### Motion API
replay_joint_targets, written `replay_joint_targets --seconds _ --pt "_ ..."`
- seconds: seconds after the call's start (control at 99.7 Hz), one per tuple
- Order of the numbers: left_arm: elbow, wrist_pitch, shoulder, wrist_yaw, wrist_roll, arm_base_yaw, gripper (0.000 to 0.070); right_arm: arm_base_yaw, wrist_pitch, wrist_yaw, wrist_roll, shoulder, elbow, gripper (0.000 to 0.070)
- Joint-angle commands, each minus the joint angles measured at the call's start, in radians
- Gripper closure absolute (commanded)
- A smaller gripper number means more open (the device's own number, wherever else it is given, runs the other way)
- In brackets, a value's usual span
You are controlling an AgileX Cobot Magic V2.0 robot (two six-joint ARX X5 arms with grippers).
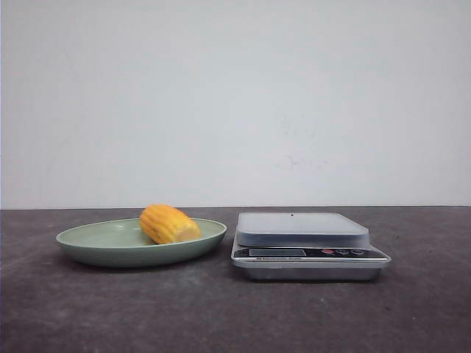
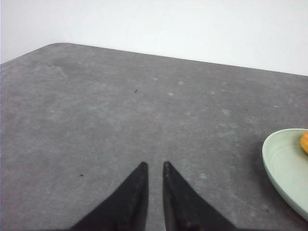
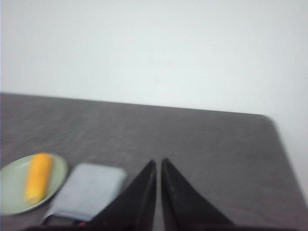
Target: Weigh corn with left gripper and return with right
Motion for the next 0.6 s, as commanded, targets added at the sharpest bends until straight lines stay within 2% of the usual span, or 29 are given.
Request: replay_joint_targets --seconds 0.0,0.09,0.201,0.391,0.511,0.592 --pt "-0.018 0.011 0.000 0.003 -0.006 0.002 0.0684 -0.083 0.077 -0.001 -0.024 -0.038 -0.079 0.0690" --pt "-0.018 0.011 0.000 0.003 -0.006 0.002 0.0684 -0.195 0.229 -0.044 -0.034 -0.120 -0.265 0.0690" --pt "-0.018 0.011 0.000 0.003 -0.006 0.002 0.0684 -0.301 0.447 -0.169 -0.039 -0.221 -0.525 0.0689" --pt "-0.018 0.010 0.000 0.003 -0.006 0.002 0.0684 -0.377 0.787 -0.348 -0.034 -0.348 -0.927 0.0689" --pt "-0.018 0.011 0.000 0.003 -0.006 0.002 0.0684 -0.378 0.950 -0.377 -0.032 -0.394 -1.110 0.0689" --pt "-0.018 0.011 0.000 0.003 -0.006 0.002 0.0684 -0.378 0.999 -0.376 -0.032 -0.419 -1.198 0.0690"
